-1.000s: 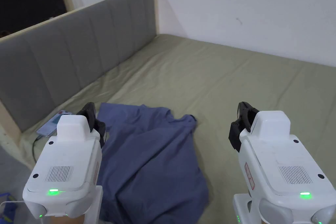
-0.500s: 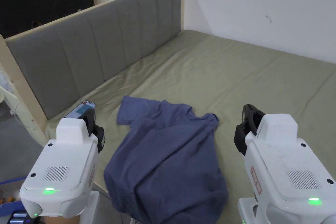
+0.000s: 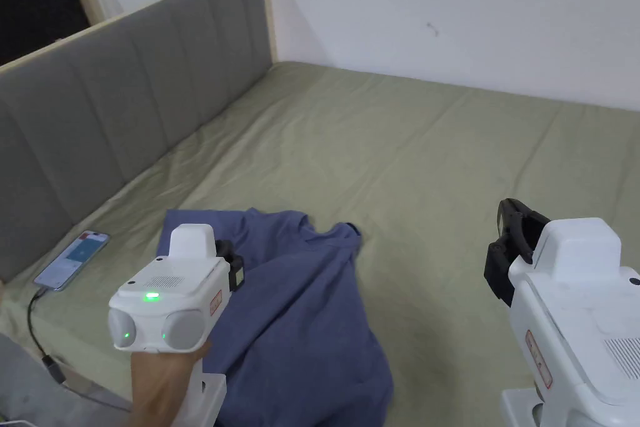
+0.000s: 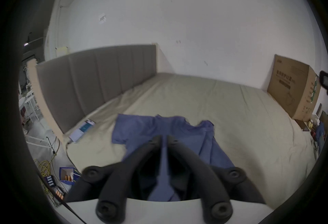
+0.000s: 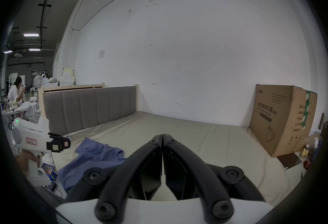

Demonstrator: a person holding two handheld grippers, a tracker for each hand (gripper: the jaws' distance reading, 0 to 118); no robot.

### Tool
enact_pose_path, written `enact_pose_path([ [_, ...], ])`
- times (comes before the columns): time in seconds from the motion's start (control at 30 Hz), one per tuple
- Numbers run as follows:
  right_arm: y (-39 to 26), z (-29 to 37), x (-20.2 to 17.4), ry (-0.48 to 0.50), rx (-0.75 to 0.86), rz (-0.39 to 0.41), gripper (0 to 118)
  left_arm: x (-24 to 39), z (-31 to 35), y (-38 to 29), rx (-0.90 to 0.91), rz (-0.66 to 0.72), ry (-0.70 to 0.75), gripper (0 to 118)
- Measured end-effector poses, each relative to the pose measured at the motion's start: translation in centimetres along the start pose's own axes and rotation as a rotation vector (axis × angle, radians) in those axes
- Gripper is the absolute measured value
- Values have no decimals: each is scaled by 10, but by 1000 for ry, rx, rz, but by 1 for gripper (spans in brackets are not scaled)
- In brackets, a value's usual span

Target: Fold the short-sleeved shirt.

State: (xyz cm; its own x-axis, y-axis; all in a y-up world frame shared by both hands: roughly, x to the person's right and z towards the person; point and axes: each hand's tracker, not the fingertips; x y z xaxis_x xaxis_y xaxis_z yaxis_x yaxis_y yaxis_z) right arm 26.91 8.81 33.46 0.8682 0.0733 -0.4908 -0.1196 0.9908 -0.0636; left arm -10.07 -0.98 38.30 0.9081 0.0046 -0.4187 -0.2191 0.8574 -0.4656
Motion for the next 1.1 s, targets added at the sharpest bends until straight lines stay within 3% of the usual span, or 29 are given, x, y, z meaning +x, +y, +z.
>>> enact_pose_path([
  [0.03,-2,2,6,-13,-4,-2,0,6,-13,0,-50,-13,-6,59],
  [0.07,-4,3,13,-32,-10,-6,0,13,-28,-1,-104,-24,-21,82],
  [0.13,-7,6,26,-64,-25,-12,0,24,-53,-8,-200,-43,-36,118],
  [0.37,-22,24,63,-172,-68,-17,0,55,-110,-45,-434,-129,-30,117],
  [0.47,-31,30,76,-210,-94,-25,0,60,-126,-64,-497,-165,16,112],
  [0.53,-36,34,84,-228,-109,-30,0,58,-135,-75,-538,-150,20,91],
  [0.63,-43,37,94,-254,-127,-43,0,56,-131,-71,-525,-51,-2,70],
  [0.67,-45,38,97,-261,-130,-50,0,59,-124,-70,-524,-61,-1,56],
  [0.73,-47,38,101,-267,-134,-64,0,61,-121,-69,-502,-91,-2,15],
  [0.87,-47,42,107,-280,-127,-81,0,58,-112,-65,-490,-112,-19,8],
  [1.1,-43,38,120,-276,-96,-131,0,42,-43,-4,-245,90,-112,5],
])
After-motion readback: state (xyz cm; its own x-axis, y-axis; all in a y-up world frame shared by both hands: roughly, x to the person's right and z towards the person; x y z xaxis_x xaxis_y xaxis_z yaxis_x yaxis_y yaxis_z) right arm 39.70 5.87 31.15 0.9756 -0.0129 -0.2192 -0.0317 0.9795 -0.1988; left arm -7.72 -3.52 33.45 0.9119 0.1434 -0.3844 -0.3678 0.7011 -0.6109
